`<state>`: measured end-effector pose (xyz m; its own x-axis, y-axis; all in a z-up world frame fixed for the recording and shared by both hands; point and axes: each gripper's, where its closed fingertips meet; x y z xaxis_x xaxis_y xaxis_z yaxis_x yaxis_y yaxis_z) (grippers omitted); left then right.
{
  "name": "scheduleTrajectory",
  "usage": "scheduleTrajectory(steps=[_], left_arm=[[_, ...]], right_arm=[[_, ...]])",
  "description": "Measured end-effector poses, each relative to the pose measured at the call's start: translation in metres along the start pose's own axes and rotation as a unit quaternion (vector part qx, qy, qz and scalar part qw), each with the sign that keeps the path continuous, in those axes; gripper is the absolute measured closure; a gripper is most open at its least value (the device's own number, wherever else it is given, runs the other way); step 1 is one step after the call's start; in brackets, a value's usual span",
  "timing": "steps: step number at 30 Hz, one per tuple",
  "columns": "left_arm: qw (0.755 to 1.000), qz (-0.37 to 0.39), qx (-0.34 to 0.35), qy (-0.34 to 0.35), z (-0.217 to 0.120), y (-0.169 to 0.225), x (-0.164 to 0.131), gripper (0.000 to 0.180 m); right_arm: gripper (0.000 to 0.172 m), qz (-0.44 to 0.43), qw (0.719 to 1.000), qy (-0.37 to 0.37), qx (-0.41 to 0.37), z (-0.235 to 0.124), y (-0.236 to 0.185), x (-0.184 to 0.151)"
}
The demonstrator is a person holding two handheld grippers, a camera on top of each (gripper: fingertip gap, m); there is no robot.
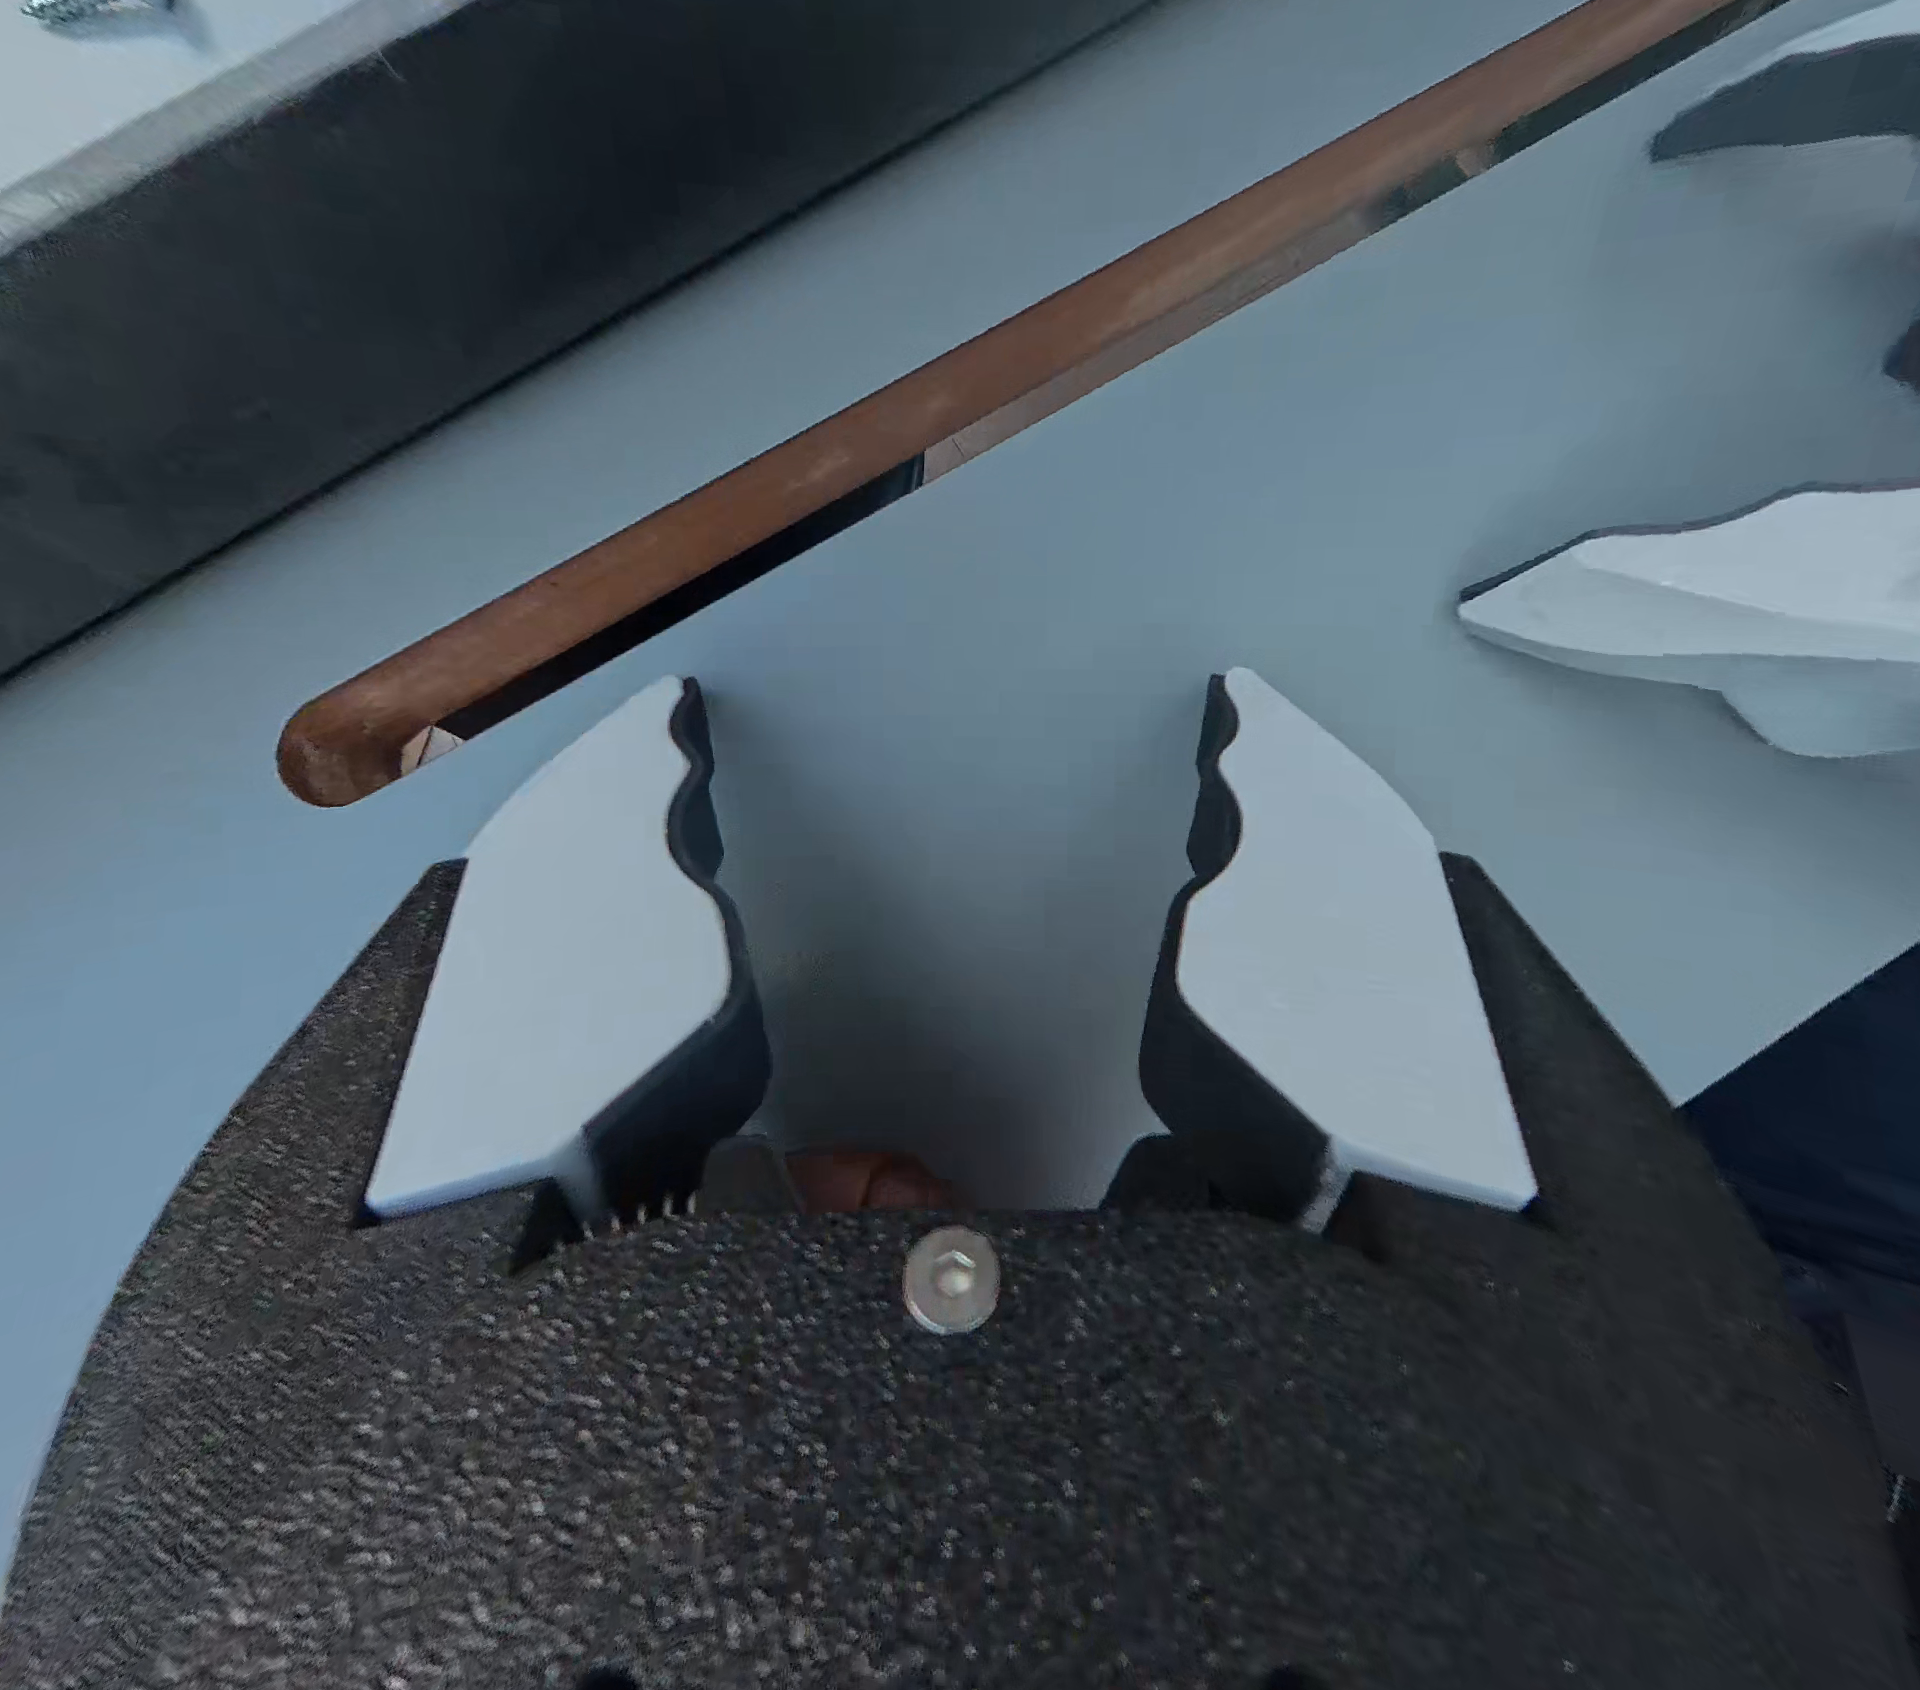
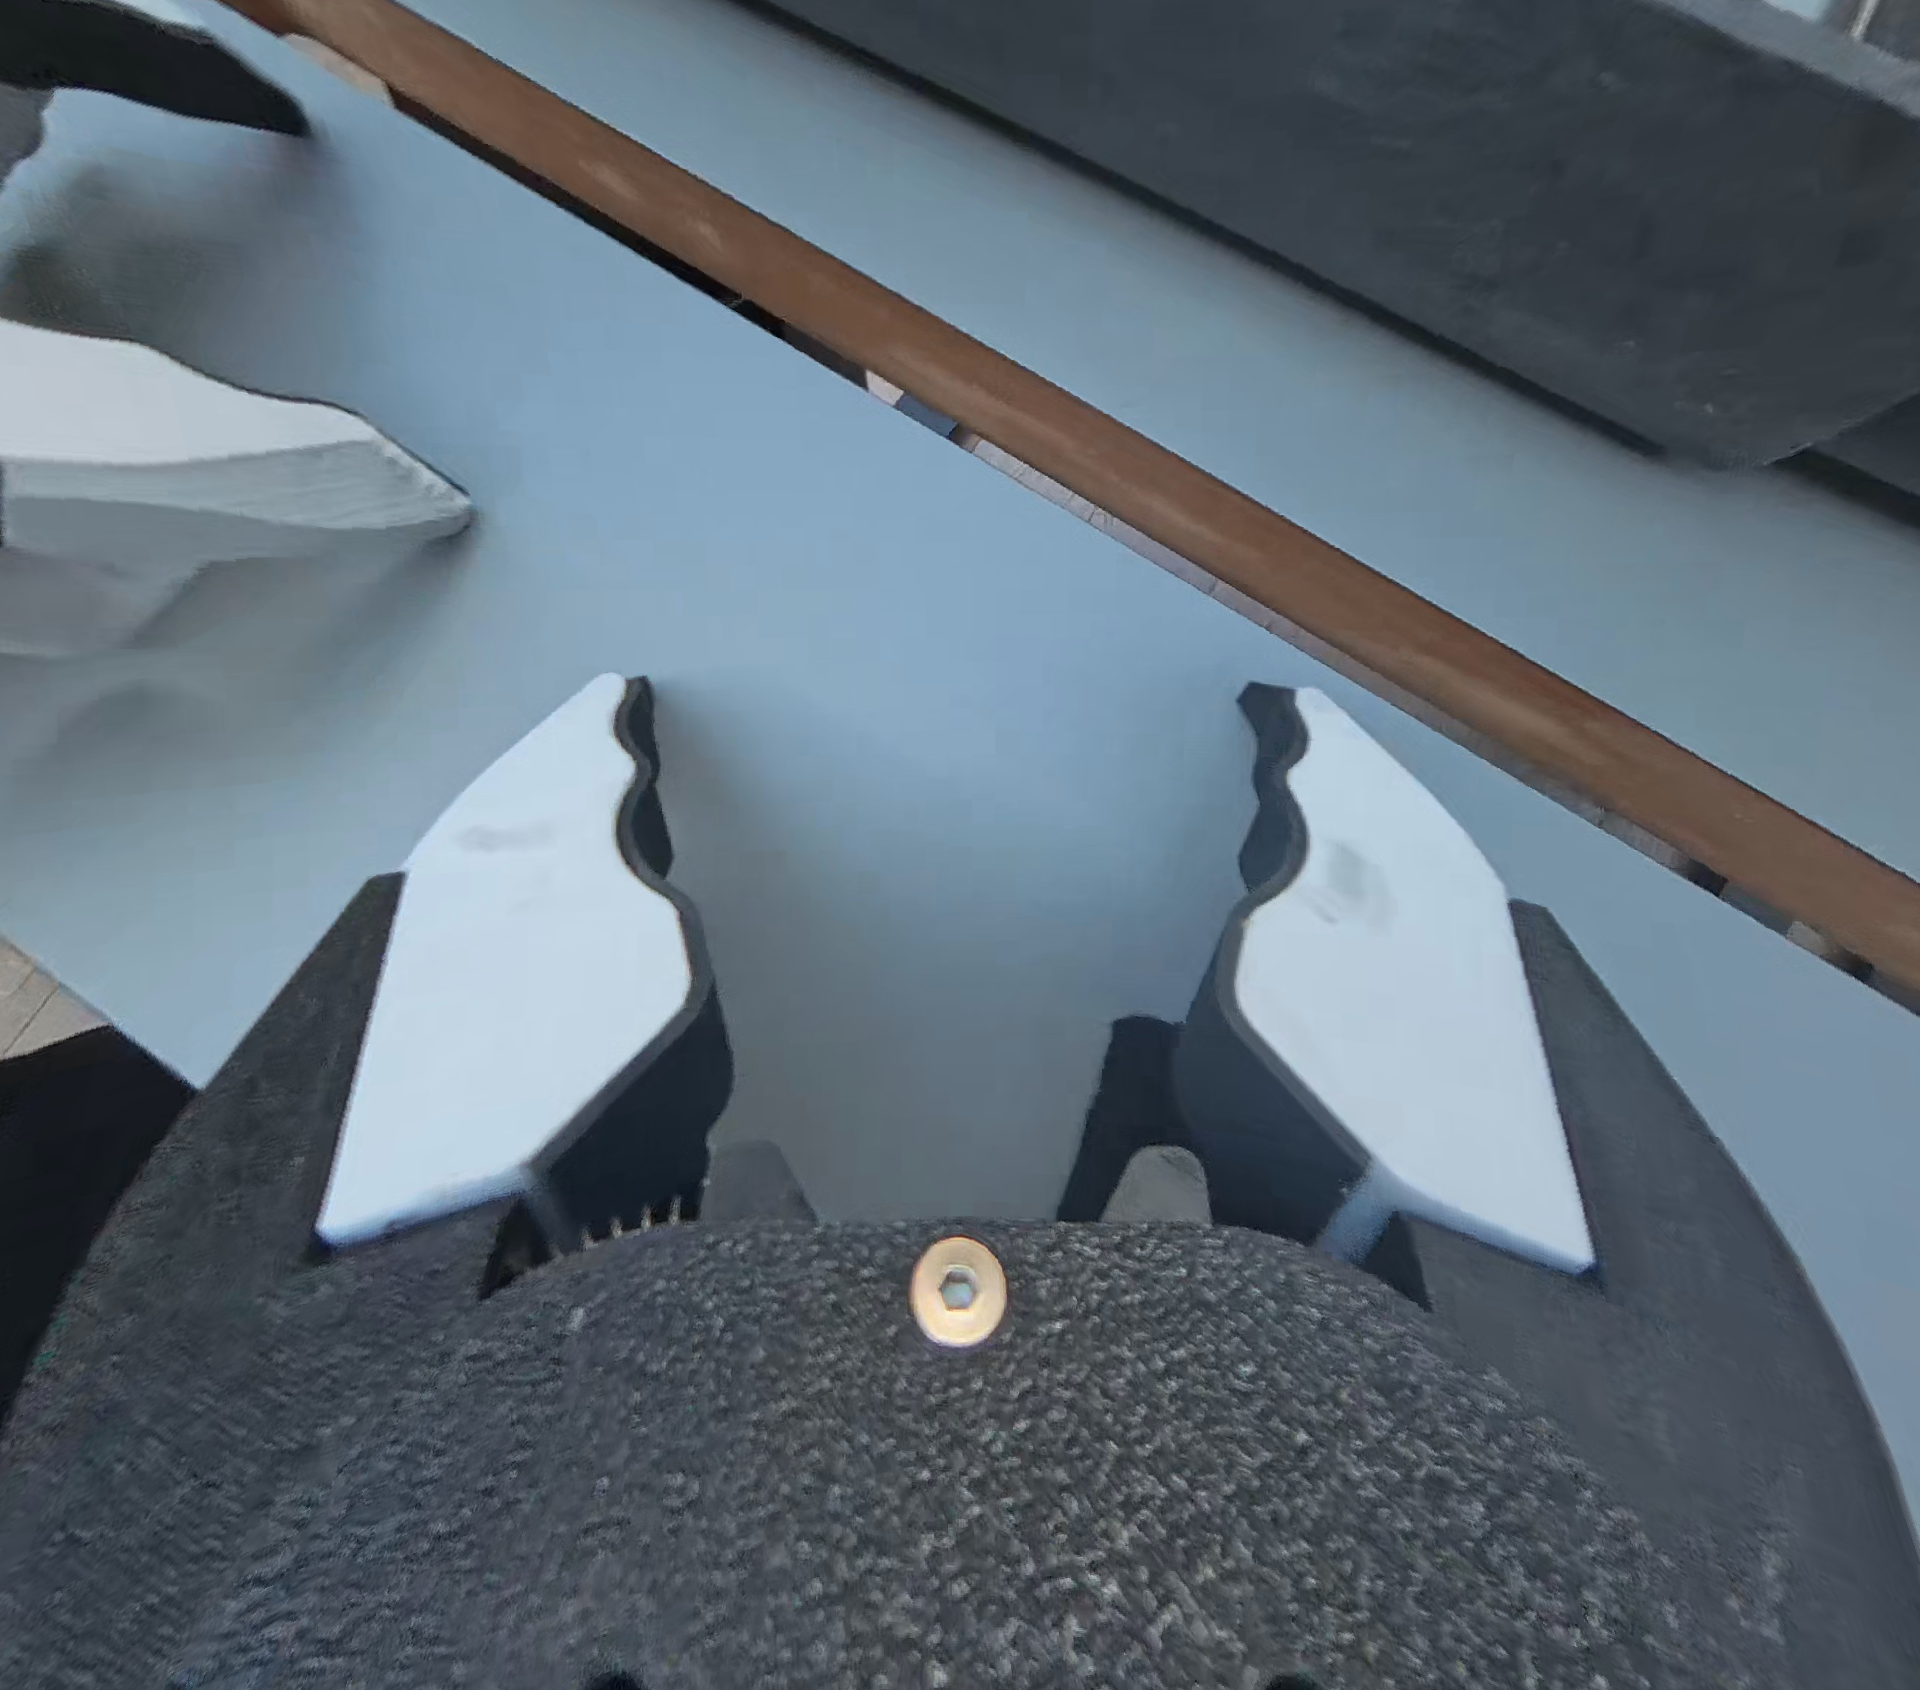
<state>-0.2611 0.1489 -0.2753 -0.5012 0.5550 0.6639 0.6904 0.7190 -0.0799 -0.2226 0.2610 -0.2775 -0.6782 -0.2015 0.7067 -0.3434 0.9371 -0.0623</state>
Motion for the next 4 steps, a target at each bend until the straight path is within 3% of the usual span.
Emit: scheduleTrajectory(steps=[4], left_arm=[[1.0, -0.003, 0.006, 0.013, 0.0008, 0.0009, 0.0009, 0.09]], right_arm=[[0.032, 0.036, 0.999, -0.014, -0.032, 0.0026, 0.0139, -0.0043]])
Point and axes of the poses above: each gripper's, where its closed fingertips meet, z out along the fingers, x out of its top, y = z × x across the jaws, and after that the axes turned 6 degrees about x, right-handed
